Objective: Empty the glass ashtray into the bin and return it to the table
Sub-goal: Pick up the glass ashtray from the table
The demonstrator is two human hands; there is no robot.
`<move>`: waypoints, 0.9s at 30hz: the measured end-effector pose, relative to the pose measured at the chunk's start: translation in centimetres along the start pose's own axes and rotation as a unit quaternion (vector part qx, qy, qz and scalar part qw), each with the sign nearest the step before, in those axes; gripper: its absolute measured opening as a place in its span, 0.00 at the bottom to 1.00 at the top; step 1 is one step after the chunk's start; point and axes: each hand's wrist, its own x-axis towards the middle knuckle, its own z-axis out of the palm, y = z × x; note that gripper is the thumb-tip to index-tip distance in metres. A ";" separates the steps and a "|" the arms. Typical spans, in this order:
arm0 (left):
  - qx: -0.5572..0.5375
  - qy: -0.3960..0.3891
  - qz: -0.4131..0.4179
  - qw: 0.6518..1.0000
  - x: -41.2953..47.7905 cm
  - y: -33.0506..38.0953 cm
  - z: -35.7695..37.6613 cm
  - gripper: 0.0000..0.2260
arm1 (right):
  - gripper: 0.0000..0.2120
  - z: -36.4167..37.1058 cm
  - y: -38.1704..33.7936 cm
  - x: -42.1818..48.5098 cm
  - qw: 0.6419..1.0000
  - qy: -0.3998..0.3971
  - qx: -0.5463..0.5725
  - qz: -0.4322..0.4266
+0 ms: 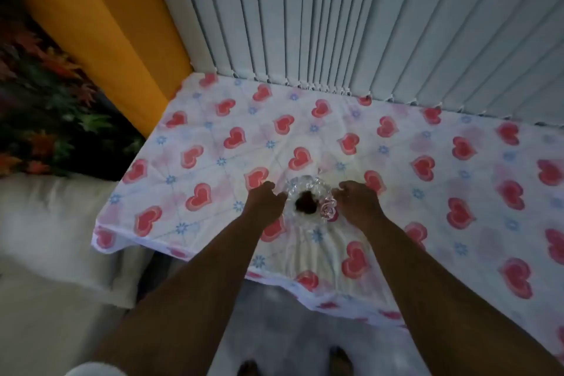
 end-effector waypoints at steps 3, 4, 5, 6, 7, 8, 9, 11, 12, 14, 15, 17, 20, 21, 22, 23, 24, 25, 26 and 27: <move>-0.054 -0.008 -0.023 0.998 0.4 0.0 1.3 0.20 | 0.13 1.5 0.3 0.1 0.999 -0.026 -0.037 -0.026; -0.051 -0.009 -0.020 0.998 0.3 0.0 1.5 0.19 | 0.12 1.6 0.0 -0.2 0.999 -0.031 -0.027 -0.001; -0.052 -0.012 -0.017 0.998 0.3 -0.2 1.8 0.16 | 0.12 2.0 0.1 -0.2 0.999 -0.028 -0.025 0.002; -0.050 -0.008 -0.012 0.999 0.1 -0.2 2.0 0.13 | 0.12 2.3 0.0 -0.3 0.999 -0.024 -0.024 0.005; -0.048 -0.002 -0.005 0.999 0.2 -0.2 2.2 0.11 | 0.13 2.5 0.0 -0.3 1.000 -0.017 -0.023 0.007; -0.035 0.008 0.004 0.999 0.2 -0.2 2.2 0.09 | 0.13 2.4 -0.3 -0.4 0.999 -0.016 -0.028 0.011; -0.023 0.014 0.010 1.000 0.2 -0.3 2.3 0.09 | 0.13 2.4 -0.4 -0.4 0.999 -0.014 -0.033 0.006; -0.001 0.028 0.023 0.999 -0.2 -0.2 2.2 0.08 | 0.13 2.3 -0.7 -0.6 0.999 -0.012 -0.047 -0.008; 0.002 0.033 0.027 0.999 -0.5 -0.2 2.1 0.08 | 0.14 2.2 -0.9 -0.8 0.998 -0.012 -0.053 -0.011; -0.001 0.038 0.031 0.999 -1.0 -0.3 1.8 0.08 | 0.14 2.0 -1.1 -1.2 0.998 -0.010 -0.051 -0.019; -0.003 0.039 0.033 0.999 -1.3 -0.3 1.5 0.07 | 0.14 1.8 -1.3 -1.5 0.999 -0.009 -0.046 -0.022; -0.009 0.044 0.034 0.998 -1.9 -0.7 0.7 0.06 | 0.14 1.7 -1.8 -2.1 0.999 -0.009 -0.032 -0.028; -0.034 0.058 0.034 0.997 -3.3 -1.5 -0.9 0.08 | 0.14 1.6 -3.0 -3.4 0.999 -0.024 0.014 -0.032; -0.040 0.063 0.034 0.997 -3.9 -1.9 -1.5 0.08 | 0.14 1.8 -3.5 -3.8 0.999 -0.026 0.032 -0.034; -0.043 0.071 0.035 0.996 -4.5 -2.3 -2.0 0.07 | 0.14 2.0 -4.0 -4.3 0.998 -0.029 0.046 -0.033; -0.054 0.077 0.030 0.995 -5.1 -2.9 -2.5 0.07 | 0.15 2.3 -4.6 -4.7 0.997 -0.032 0.059 -0.036; -0.075 0.081 0.018 0.994 -5.9 -3.5 -3.1 0.07 | 0.17 2.6 -5.2 -5.2 0.996 -0.042 0.072 -0.039; -0.087 0.086 0.007 0.993 -6.6 -4.2 -3.6 0.08 | 0.19 3.1 -5.8 -5.7 0.994 -0.053 0.083 -0.049; -0.083 0.095 0.000 0.992 -7.5 -5.0 -4.1 0.08 | 0.20 3.6 -6.4 -6.2 0.992 -0.069 0.086 -0.057; -0.071 0.108 -0.004 0.992 -8.4 -5.9 -4.7 0.08 | 0.21 4.4 -6.9 -6.7 0.989 -0.091 0.090 -0.068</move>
